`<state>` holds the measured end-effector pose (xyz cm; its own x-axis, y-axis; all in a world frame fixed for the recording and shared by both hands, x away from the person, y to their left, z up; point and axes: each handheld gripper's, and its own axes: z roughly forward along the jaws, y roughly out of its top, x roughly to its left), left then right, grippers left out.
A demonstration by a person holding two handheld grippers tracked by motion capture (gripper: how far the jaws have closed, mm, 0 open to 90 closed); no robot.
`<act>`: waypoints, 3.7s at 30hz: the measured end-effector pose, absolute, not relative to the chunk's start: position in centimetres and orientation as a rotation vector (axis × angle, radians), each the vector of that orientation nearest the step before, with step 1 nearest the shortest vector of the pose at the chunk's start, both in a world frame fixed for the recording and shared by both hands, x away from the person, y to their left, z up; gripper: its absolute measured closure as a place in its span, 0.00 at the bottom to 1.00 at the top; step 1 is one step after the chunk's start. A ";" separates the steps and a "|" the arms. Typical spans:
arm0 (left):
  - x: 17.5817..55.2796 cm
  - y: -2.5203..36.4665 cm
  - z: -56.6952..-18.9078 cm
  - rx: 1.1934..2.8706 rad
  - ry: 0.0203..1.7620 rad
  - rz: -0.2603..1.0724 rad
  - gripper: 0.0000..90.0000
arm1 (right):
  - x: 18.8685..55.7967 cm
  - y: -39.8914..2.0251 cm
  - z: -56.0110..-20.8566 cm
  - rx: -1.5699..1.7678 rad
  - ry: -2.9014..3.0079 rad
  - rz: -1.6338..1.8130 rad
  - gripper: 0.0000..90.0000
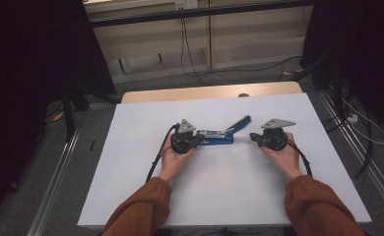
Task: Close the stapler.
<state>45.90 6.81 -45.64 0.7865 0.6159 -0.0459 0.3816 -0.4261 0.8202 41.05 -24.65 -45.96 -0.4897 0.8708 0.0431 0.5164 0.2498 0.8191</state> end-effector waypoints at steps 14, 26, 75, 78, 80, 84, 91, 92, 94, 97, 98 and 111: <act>45.7 7.1 -45.5 2.081 0.736 0.348 1.00 | 40.7 -24.5 -45.4 1.212 2.065 1.255 0.99; 45.1 8.1 -45.0 2.056 0.750 0.288 0.89 | 40.5 -25.0 -45.0 1.250 2.031 1.325 0.78; 40.2 14.5 -42.4 1.869 0.837 0.466 0.04 | 36.8 -24.5 -43.7 1.248 1.836 1.313 0.05; 39.6 15.1 -42.4 1.868 0.844 0.482 0.04 | 36.4 -24.6 -43.6 1.243 1.831 1.310 0.05; 39.2 15.5 -42.4 1.858 0.846 0.486 0.04 | 36.1 -24.6 -43.6 1.247 1.828 1.311 0.04; 38.2 16.5 -42.1 1.827 0.849 0.502 0.04 | 35.5 -24.7 -43.5 1.233 1.815 1.300 0.04; 37.0 17.7 -41.9 1.802 0.879 0.542 0.04 | 34.5 -25.0 -43.4 1.222 1.791 1.309 0.03; 36.8 17.8 -41.8 1.807 0.874 0.557 0.04 | 34.3 -25.0 -43.3 1.227 1.784 1.313 0.03; 36.5 18.1 -41.7 1.806 0.868 0.567 0.04 | 34.0 -25.1 -43.1 1.224 1.775 1.305 0.03; 36.1 18.6 -41.6 1.805 0.867 0.559 0.04 | 33.6 -25.4 -42.9 1.218 1.762 1.293 0.03; 35.9 18.7 -41.6 1.805 0.866 0.564 0.04 | 33.4 -25.5 -42.9 1.222 1.761 1.282 0.03; 34.1 20.9 -41.4 1.776 0.903 0.603 0.04 | 31.2 -27.1 -43.0 1.235 1.681 1.245 0.03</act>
<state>34.09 20.89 -41.39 0.5953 0.8034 -0.0105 0.2985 -0.2090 0.9312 31.22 -27.07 -43.02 -0.3027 0.9531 0.0054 0.2831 0.0845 0.9553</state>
